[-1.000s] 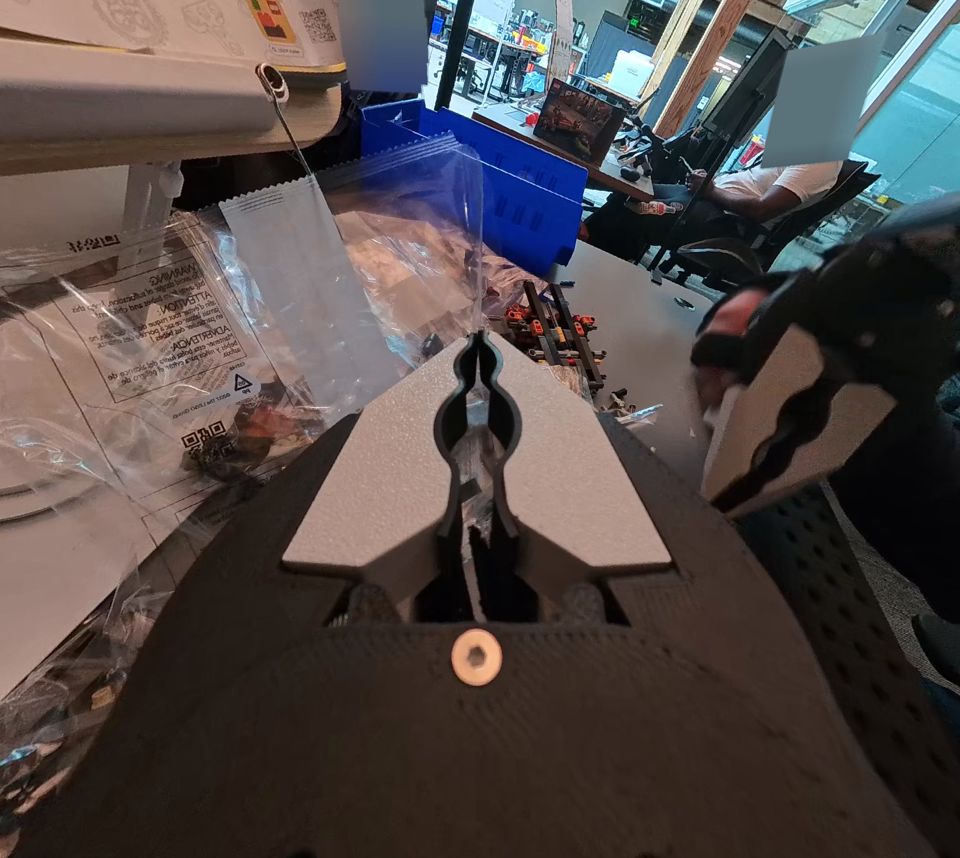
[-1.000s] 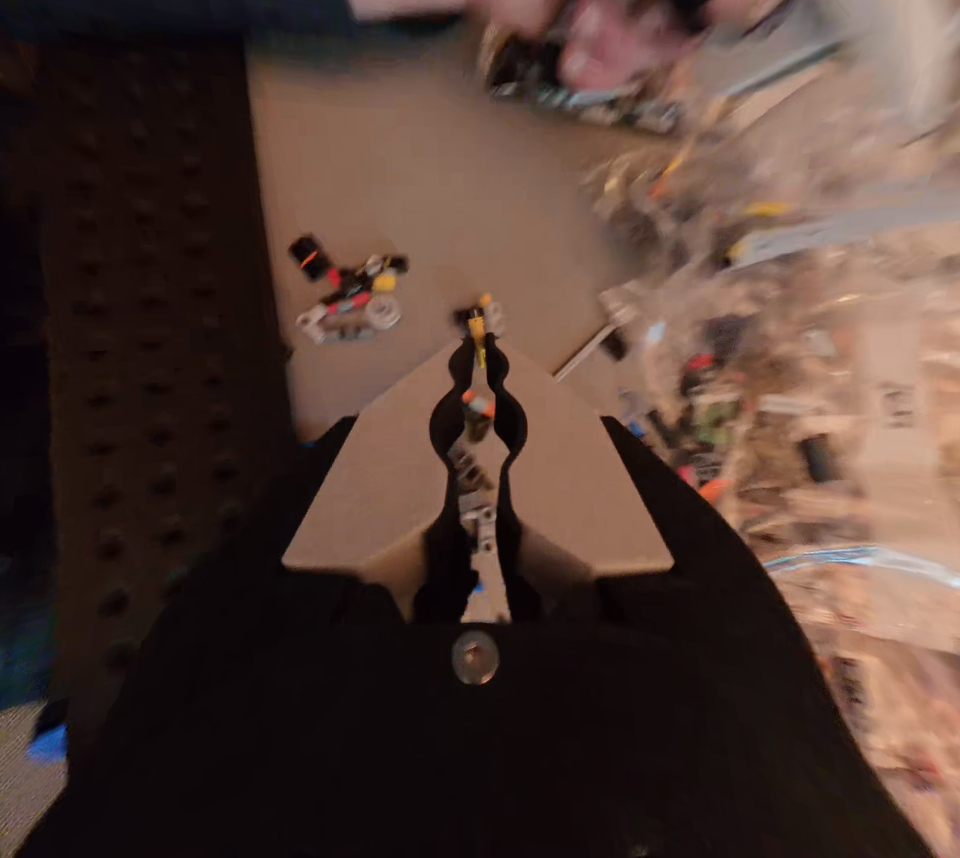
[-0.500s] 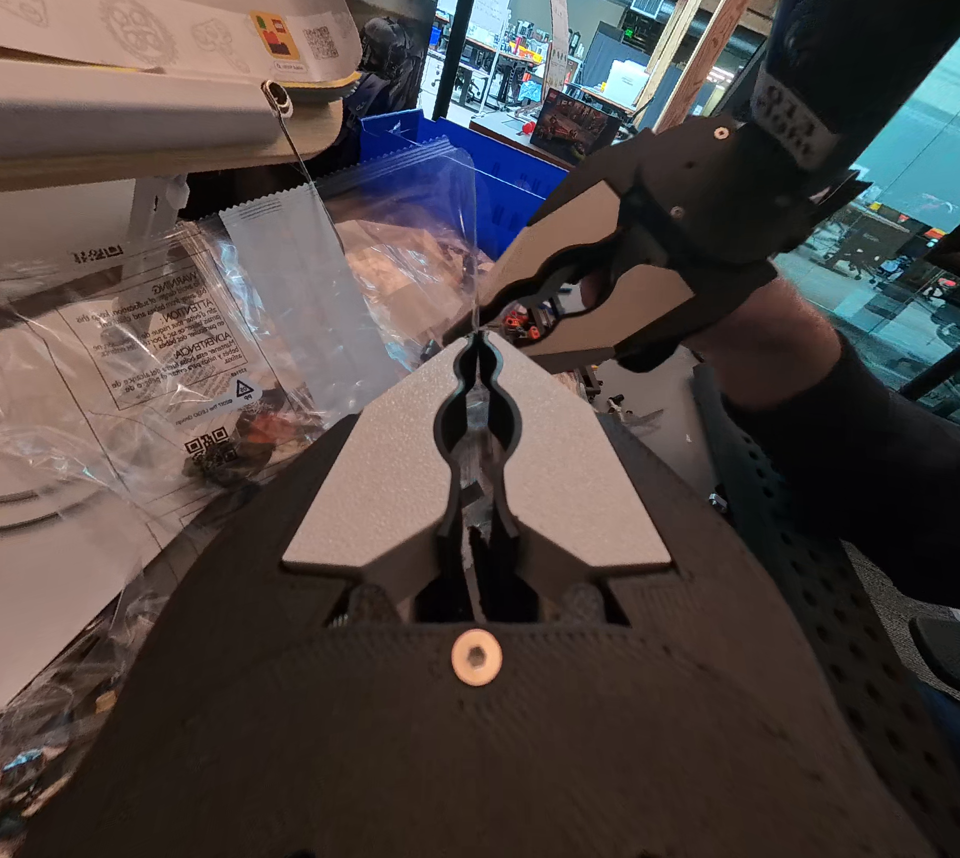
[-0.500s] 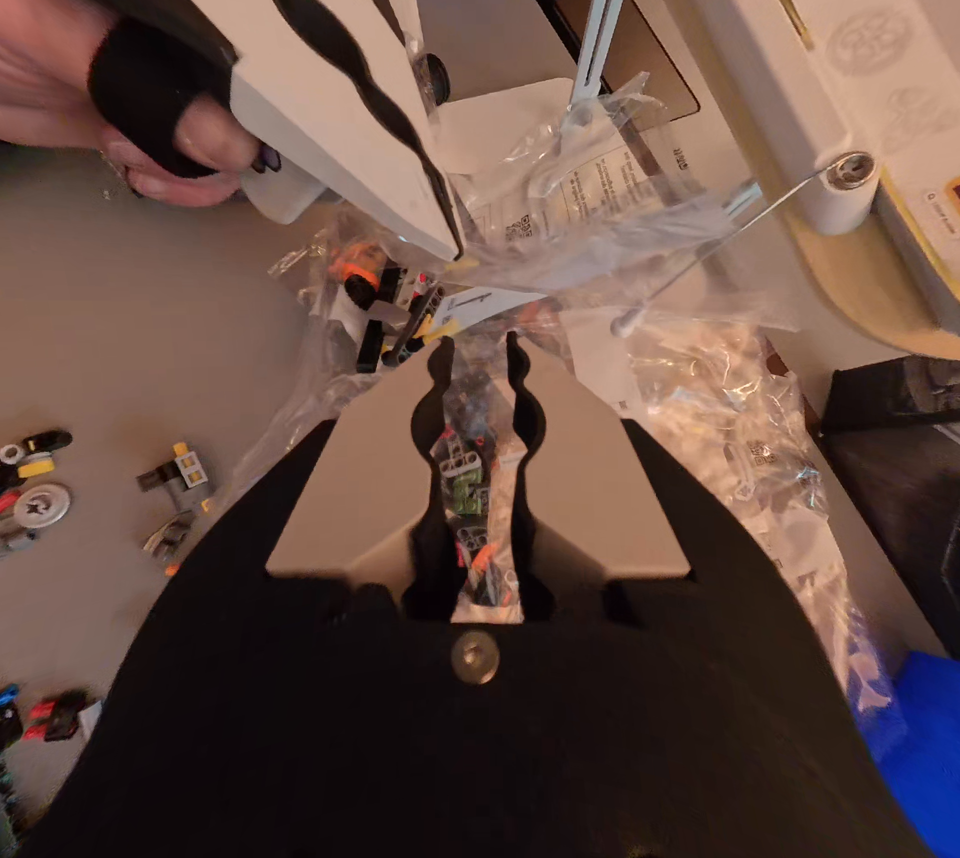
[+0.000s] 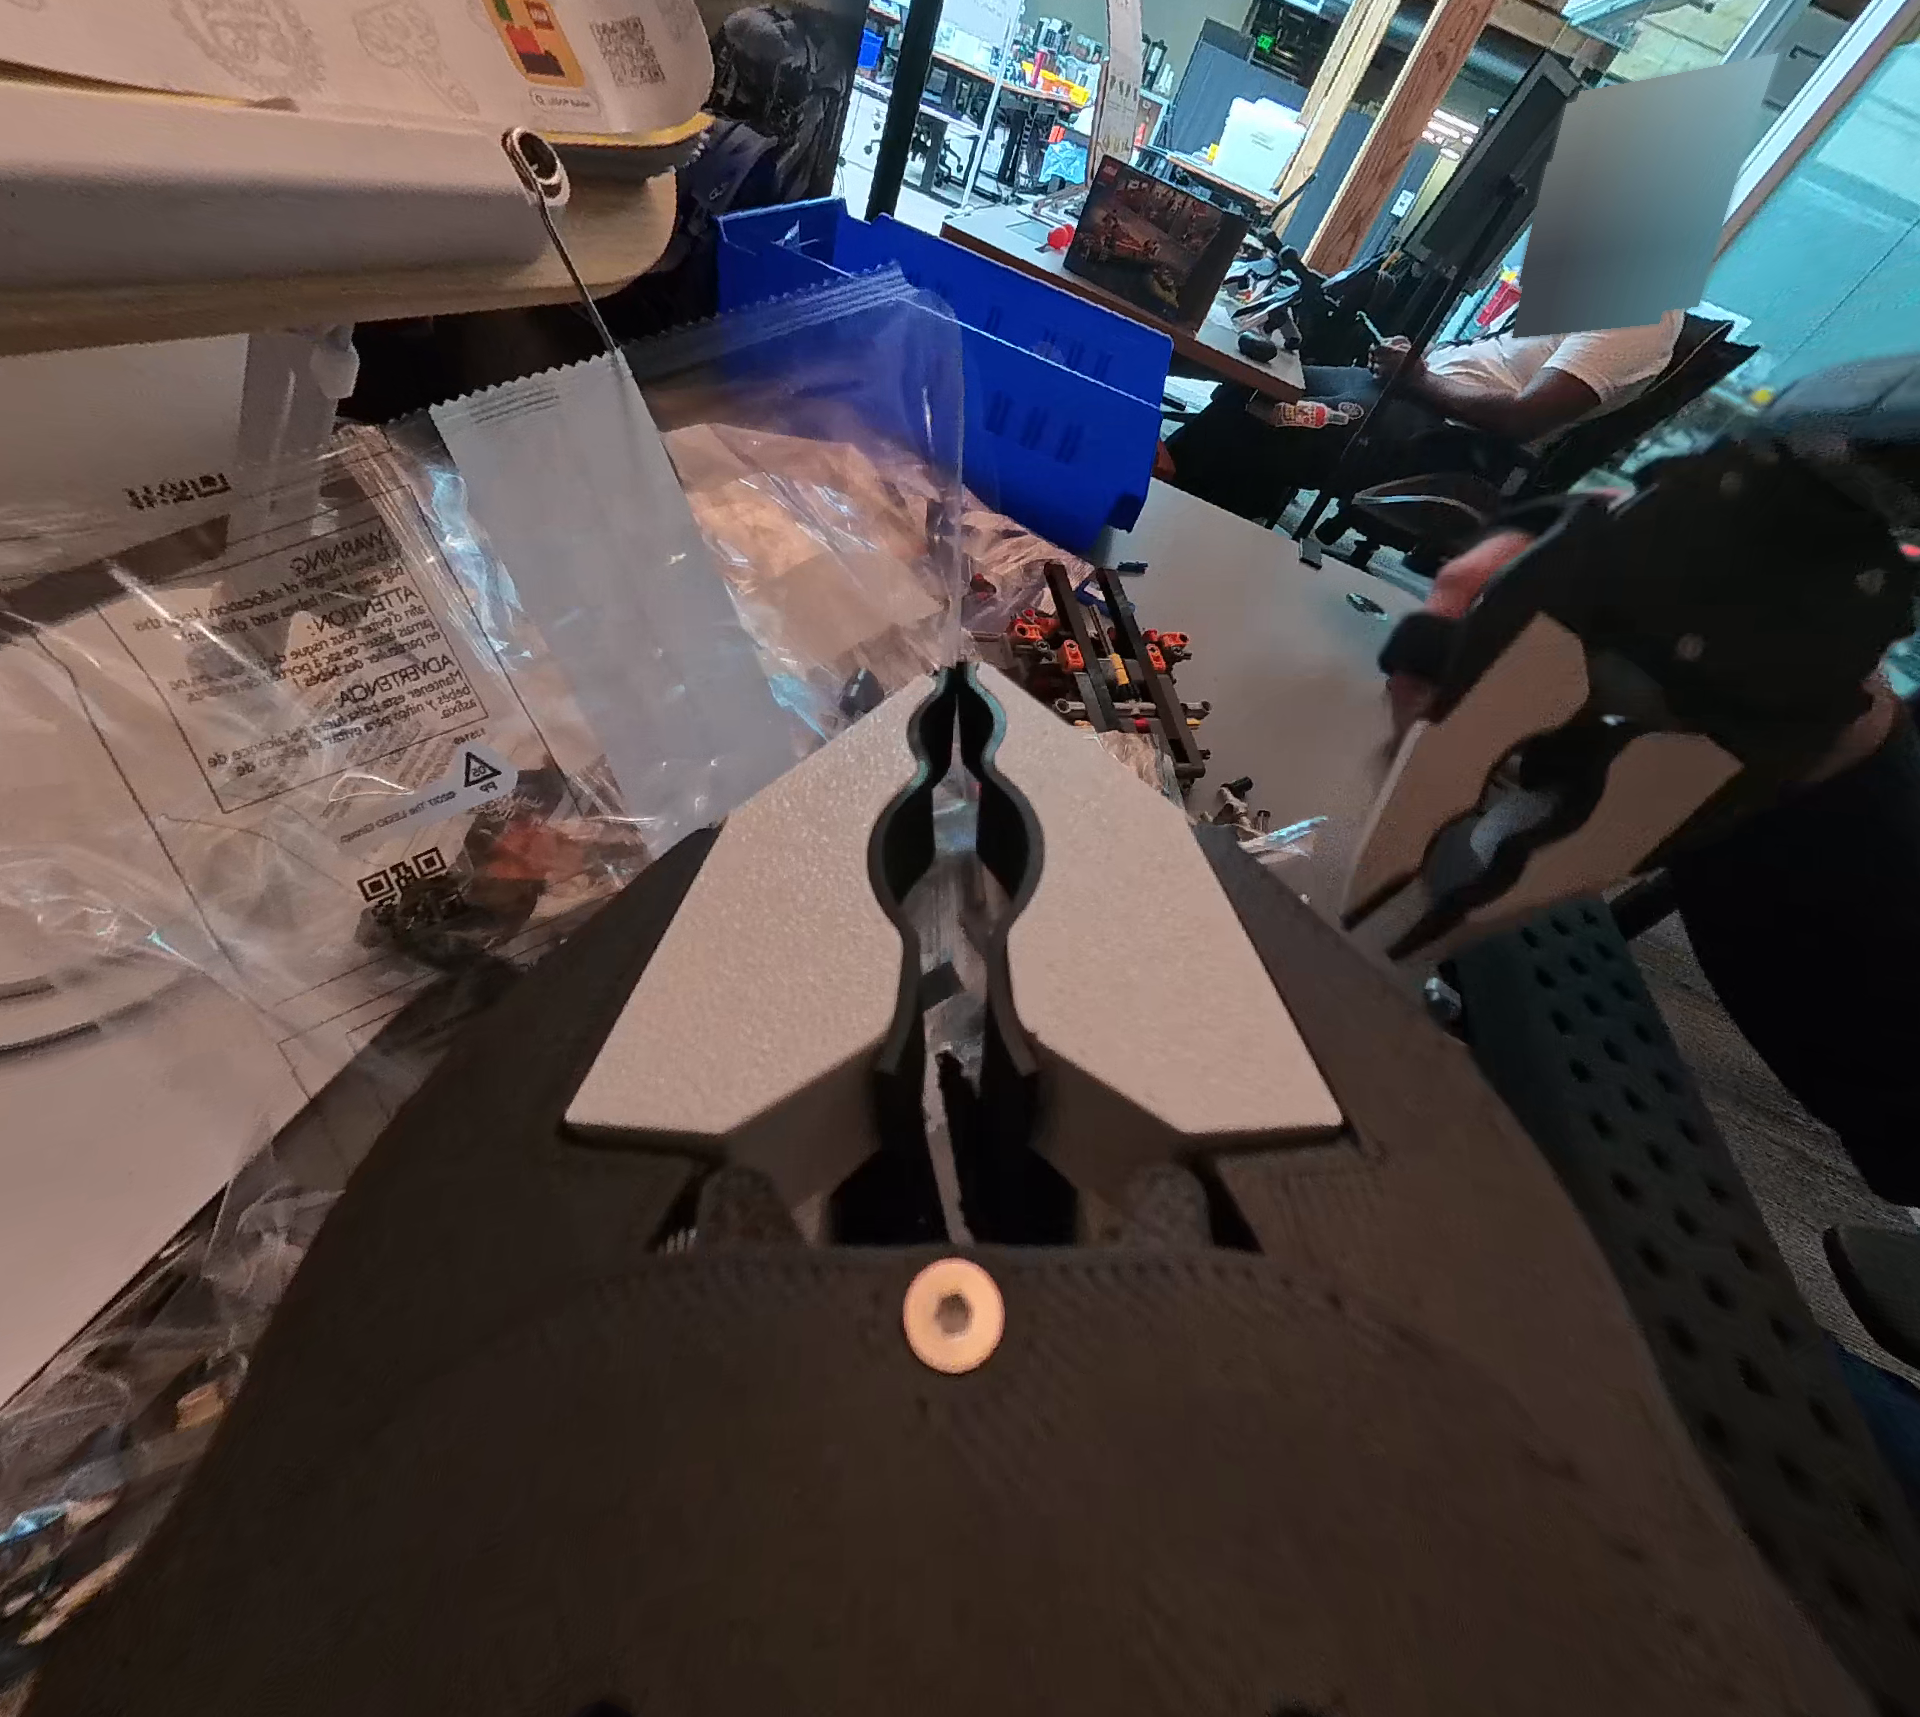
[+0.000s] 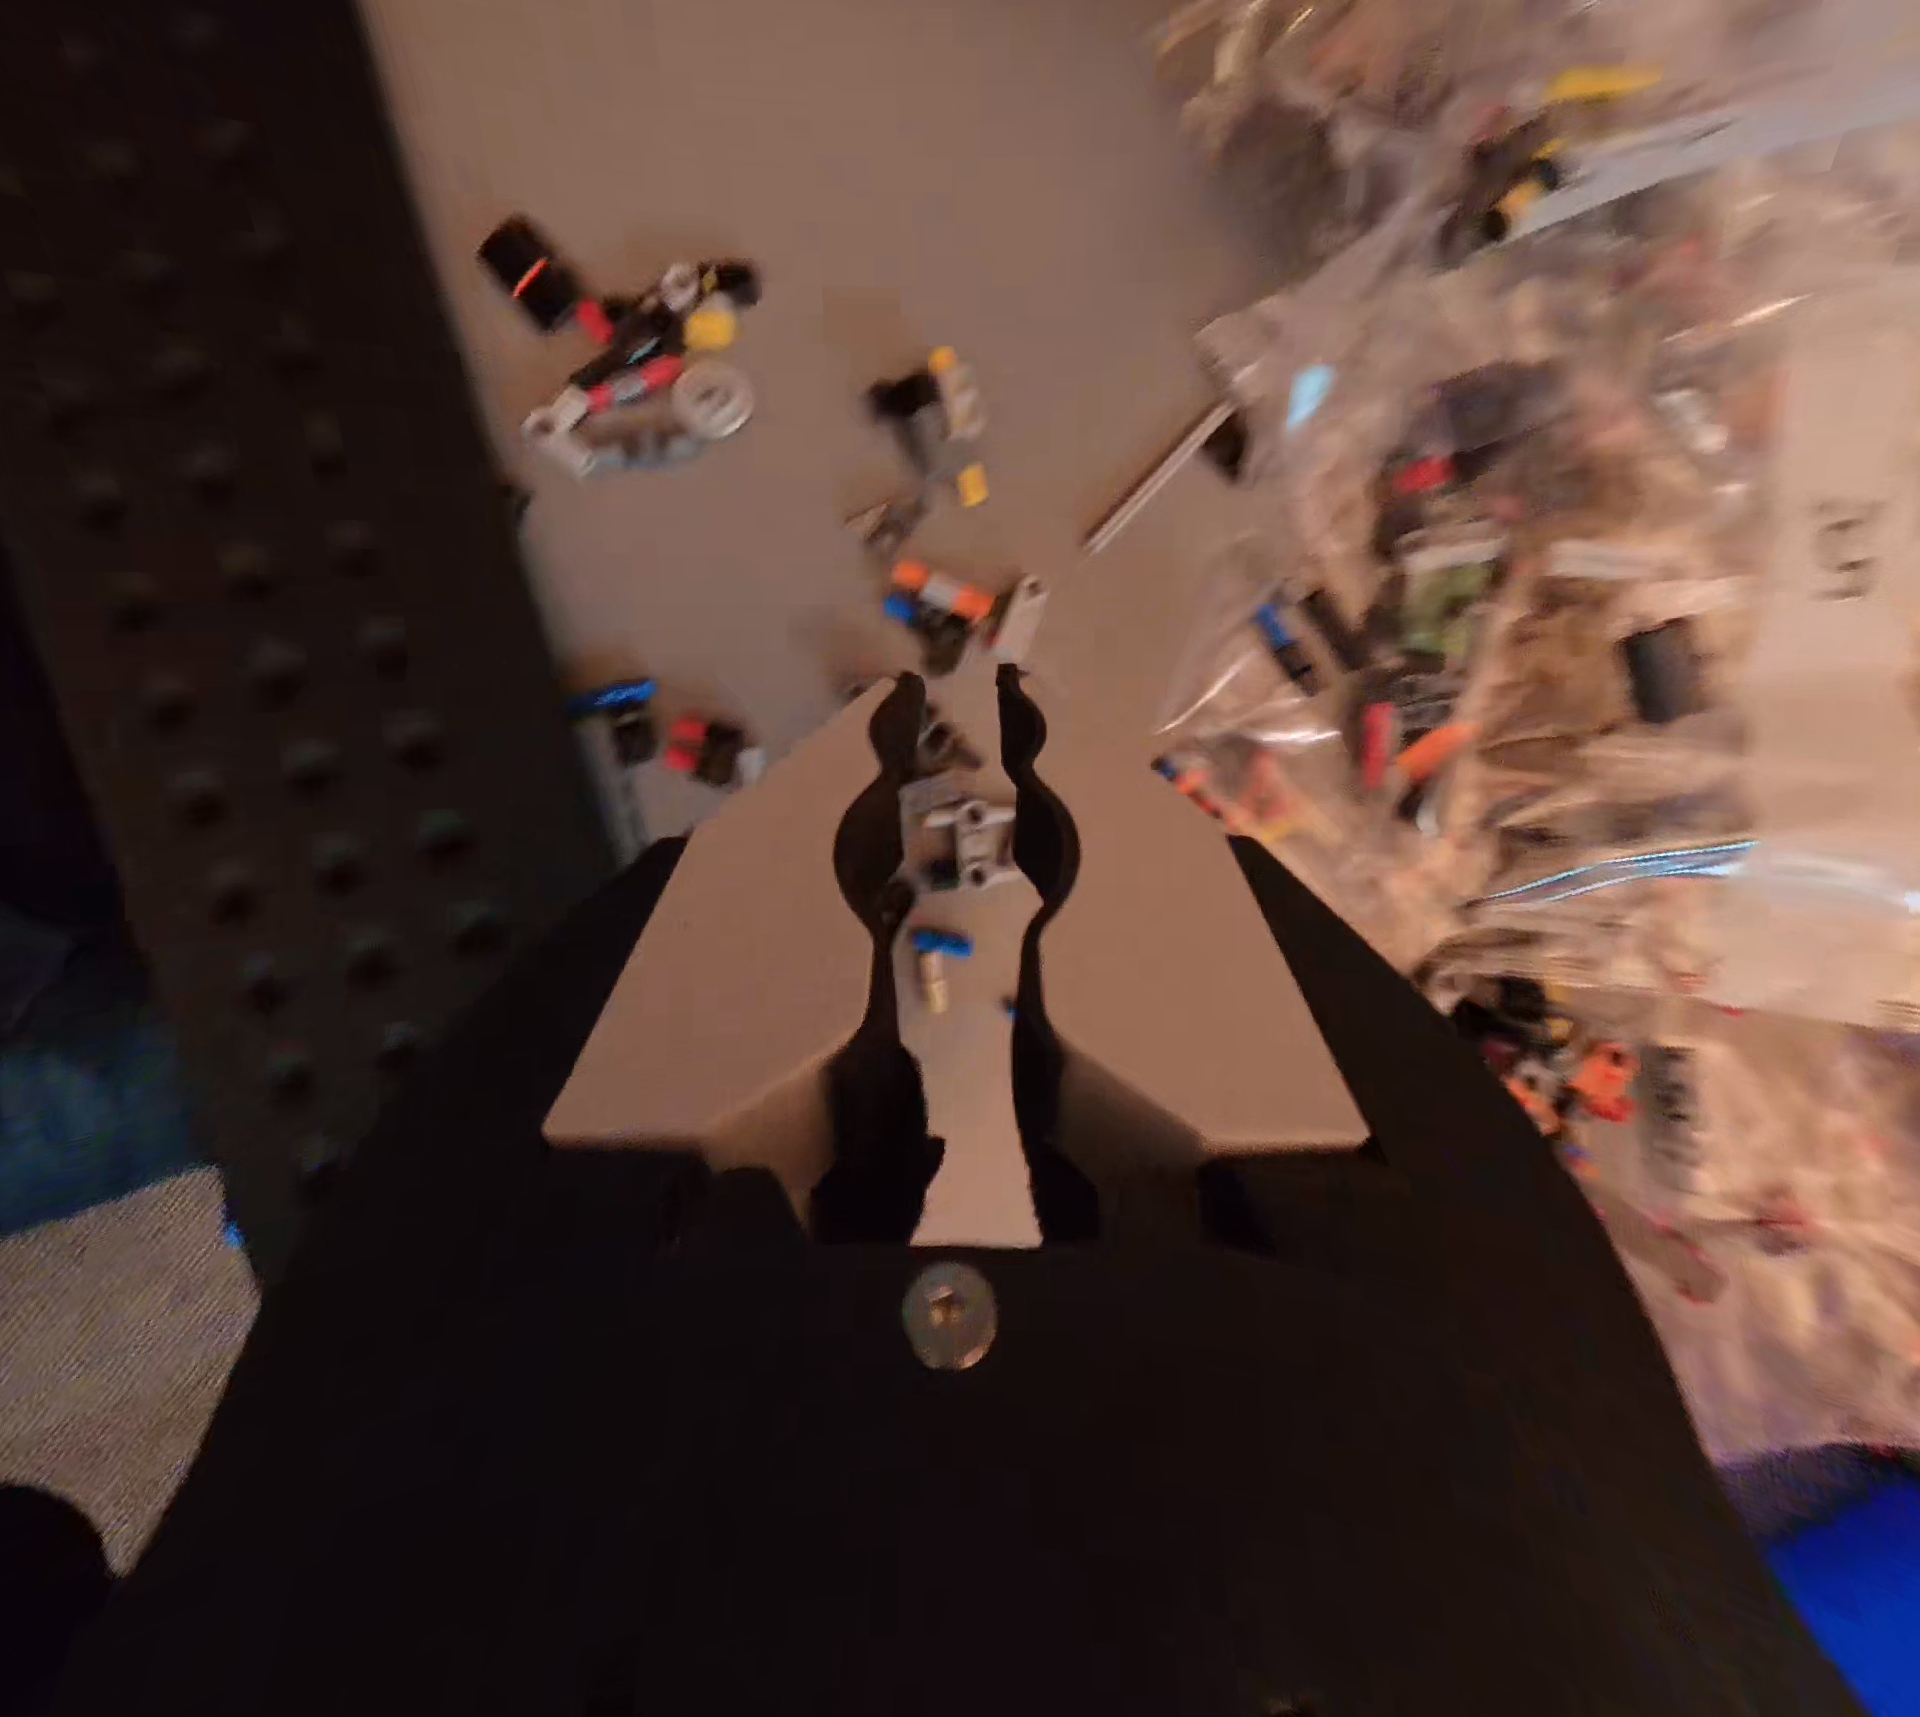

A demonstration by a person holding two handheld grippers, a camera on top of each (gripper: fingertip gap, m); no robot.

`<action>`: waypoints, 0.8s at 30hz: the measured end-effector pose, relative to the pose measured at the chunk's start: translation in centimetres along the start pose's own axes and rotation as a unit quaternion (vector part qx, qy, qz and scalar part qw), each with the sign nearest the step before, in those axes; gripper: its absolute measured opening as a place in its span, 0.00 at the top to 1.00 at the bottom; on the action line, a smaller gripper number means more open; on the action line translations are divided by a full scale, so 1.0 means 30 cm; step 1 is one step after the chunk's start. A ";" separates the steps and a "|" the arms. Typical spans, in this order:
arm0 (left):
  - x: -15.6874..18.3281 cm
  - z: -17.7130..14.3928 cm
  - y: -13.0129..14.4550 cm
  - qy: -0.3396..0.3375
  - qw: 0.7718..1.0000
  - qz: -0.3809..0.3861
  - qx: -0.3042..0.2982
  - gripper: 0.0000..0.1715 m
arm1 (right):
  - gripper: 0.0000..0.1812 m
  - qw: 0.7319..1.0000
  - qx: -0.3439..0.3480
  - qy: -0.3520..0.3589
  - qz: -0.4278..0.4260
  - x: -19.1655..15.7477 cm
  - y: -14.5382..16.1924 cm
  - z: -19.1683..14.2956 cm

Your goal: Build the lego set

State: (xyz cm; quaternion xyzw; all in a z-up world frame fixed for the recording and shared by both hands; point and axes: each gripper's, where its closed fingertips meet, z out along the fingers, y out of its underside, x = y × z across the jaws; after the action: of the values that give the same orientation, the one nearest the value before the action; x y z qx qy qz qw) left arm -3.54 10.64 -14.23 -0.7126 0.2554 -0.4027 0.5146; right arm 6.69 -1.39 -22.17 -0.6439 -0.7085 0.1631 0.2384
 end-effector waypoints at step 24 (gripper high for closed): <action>-0.004 0.009 0.016 -0.001 1.000 0.002 -0.009 1.00 | 0.98 0.997 0.073 0.025 0.001 0.016 -0.083 -0.013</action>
State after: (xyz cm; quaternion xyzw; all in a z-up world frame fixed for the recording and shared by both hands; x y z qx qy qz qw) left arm -3.38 10.72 -14.75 -0.7171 0.2594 -0.3988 0.5094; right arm 4.80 -1.23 -20.43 -0.6296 -0.6877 0.1988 0.3019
